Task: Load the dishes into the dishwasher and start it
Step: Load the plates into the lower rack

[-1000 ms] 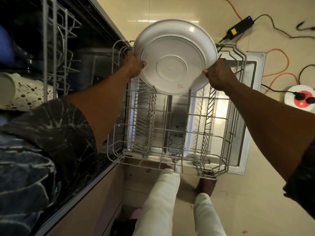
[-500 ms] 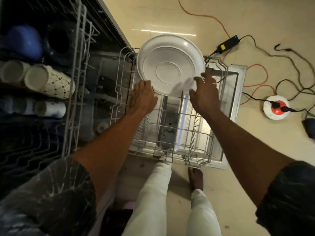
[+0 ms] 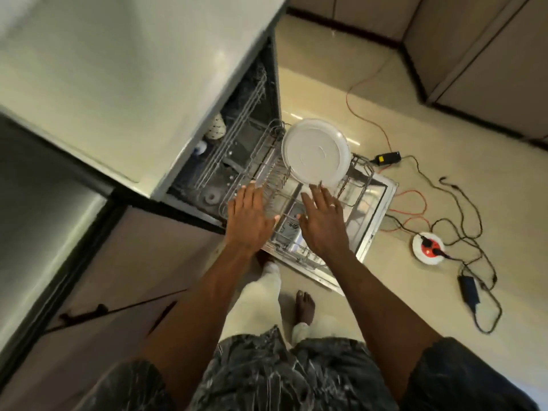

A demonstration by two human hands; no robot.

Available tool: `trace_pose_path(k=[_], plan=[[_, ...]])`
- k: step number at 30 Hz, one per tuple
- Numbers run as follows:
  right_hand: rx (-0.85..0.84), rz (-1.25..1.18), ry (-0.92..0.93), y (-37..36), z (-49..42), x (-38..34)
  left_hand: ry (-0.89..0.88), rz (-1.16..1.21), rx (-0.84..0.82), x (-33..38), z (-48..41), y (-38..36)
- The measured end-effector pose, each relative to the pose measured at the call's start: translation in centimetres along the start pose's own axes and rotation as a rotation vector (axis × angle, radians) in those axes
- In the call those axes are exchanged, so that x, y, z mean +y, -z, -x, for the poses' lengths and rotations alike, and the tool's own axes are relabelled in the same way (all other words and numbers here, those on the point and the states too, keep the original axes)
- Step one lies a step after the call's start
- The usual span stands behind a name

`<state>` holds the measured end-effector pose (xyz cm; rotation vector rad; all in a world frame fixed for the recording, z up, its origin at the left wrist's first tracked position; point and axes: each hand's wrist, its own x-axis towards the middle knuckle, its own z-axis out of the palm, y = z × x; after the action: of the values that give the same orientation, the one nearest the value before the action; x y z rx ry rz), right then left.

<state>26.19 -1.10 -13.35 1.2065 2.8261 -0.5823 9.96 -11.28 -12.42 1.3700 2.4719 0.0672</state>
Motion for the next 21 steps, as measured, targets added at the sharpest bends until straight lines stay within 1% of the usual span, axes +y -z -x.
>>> trace_pose_path(k=[3,6,10,13,15,18,21], plan=[[-0.032,-0.001,0.025,2.3,2.3,-2.6,0.047,-0.049,0.052,-1.0,4.9,1.9],[-0.035,-0.004,0.087,3.9,4.0,-5.4,0.097,-0.056,0.123,-1.6,9.1,3.8],[-0.05,0.0,0.161,4.8,4.4,-8.8,0.213,0.034,0.175,-2.5,12.8,6.0],[-0.041,0.005,0.23,5.1,4.5,-12.0,0.312,0.144,0.223,-4.1,15.1,6.9],[-0.015,-0.011,0.308,4.9,4.6,-14.8,0.382,0.172,0.259,-6.1,16.9,7.0],[-0.024,-0.03,0.383,3.8,5.1,-19.6,0.501,0.197,0.3,-9.5,20.2,6.8],[-0.003,-0.039,0.496,2.3,6.0,-25.7,0.625,0.201,0.365,-14.0,24.0,6.9]])
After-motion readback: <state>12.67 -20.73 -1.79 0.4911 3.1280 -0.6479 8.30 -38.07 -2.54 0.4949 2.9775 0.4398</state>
